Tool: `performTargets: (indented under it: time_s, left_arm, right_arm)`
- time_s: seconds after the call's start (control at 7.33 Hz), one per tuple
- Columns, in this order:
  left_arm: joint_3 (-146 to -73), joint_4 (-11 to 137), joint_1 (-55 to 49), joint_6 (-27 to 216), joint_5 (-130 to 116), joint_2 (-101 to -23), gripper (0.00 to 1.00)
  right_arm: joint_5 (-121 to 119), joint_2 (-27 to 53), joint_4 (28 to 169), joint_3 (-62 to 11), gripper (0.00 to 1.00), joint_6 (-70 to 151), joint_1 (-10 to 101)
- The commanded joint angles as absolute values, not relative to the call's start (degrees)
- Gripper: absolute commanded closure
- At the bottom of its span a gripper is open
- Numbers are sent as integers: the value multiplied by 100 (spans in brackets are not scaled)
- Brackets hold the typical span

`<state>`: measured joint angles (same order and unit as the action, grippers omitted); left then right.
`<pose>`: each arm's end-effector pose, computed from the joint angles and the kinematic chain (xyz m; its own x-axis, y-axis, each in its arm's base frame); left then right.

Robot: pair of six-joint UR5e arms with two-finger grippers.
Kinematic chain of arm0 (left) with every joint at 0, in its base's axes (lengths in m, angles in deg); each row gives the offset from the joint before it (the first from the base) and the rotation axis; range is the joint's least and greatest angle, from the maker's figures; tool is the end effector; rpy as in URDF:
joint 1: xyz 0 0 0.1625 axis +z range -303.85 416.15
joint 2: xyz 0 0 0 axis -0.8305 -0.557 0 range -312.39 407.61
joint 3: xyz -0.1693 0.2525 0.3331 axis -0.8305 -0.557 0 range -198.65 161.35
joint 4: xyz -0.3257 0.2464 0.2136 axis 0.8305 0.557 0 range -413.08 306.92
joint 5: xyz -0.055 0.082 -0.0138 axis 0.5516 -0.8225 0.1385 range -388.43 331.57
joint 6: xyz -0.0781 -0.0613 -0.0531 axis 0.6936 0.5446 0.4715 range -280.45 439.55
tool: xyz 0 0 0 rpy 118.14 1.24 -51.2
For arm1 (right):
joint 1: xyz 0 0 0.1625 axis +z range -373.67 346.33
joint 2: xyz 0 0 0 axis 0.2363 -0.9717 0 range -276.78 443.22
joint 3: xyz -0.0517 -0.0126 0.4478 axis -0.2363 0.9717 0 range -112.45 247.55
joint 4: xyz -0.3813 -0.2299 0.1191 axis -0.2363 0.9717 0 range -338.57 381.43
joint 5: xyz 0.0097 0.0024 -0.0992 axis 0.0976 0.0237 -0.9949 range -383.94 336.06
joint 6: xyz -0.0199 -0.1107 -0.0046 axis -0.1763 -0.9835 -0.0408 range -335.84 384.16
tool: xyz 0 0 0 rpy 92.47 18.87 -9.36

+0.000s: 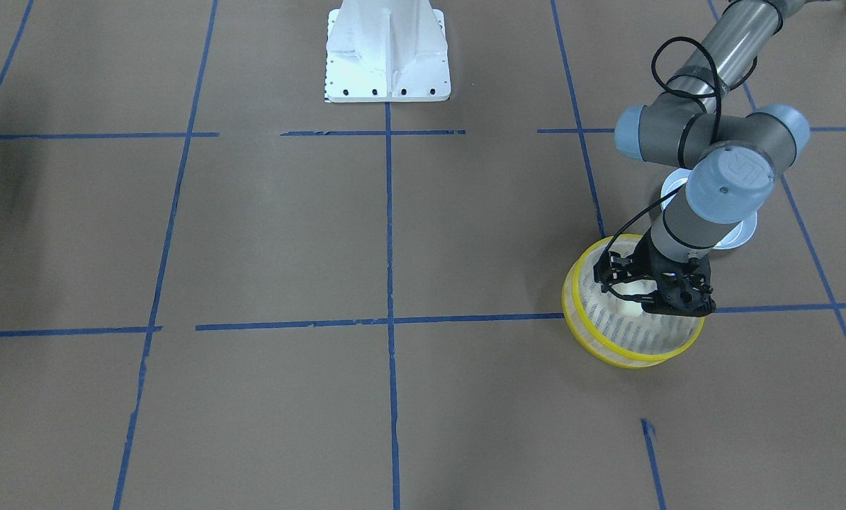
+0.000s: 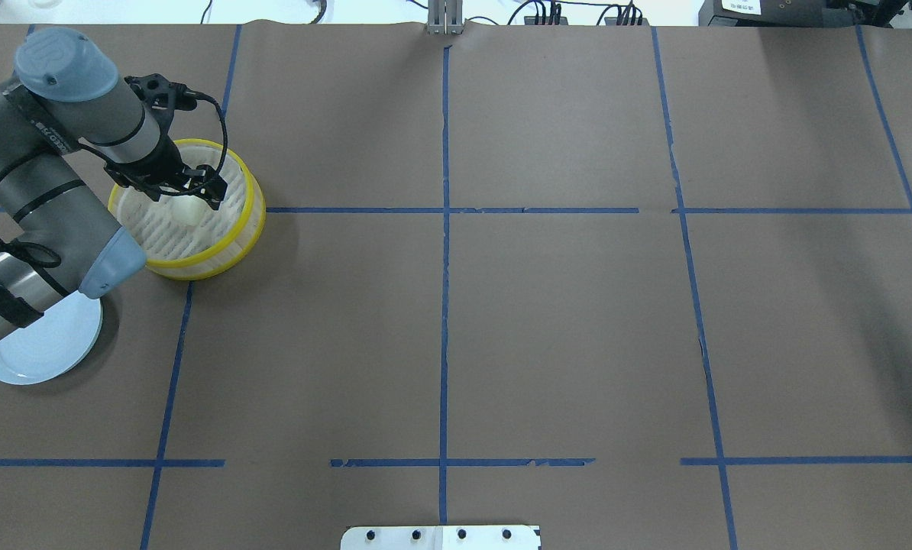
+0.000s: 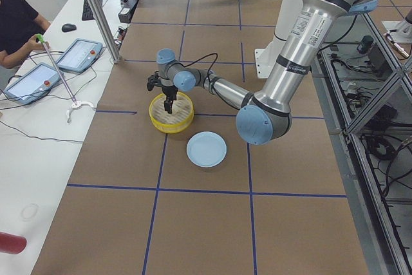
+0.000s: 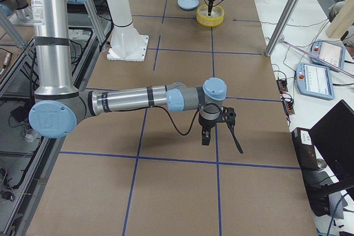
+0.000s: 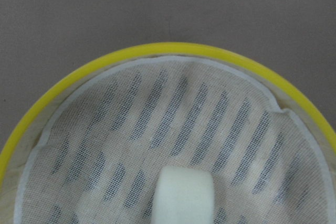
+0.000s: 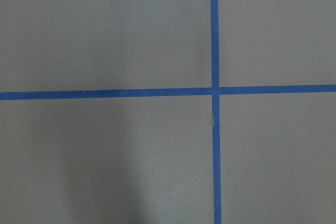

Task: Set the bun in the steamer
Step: 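Lower the bun onto the steamer mesh and open the left gripper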

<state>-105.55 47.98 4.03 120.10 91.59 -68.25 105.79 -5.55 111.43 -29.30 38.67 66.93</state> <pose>0.3941 -0.6318 0.4231 0.7210 0.1448 -0.6776 -0.0546 0.9868 0.1528 -0.0306 -0.5599 0.6229 0.7609 0.0373 0.6478 -0.0299 0.9993 -0.0224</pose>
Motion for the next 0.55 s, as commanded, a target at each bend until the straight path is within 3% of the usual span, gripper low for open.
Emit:
performTargets:
  time_s: [0.0, 0.41]
  left_arm:
    - [-11423, 4773, 289, 12060, 9163, -6492, 0]
    - [-12216, 4102, -463, 12016, 9207, -6401, 0]
  right_arm:
    - [10579, -555, 11143, -2930, 0, 3867, 6693]
    - [10579, -555, 11143, -2930, 0, 3867, 6693]
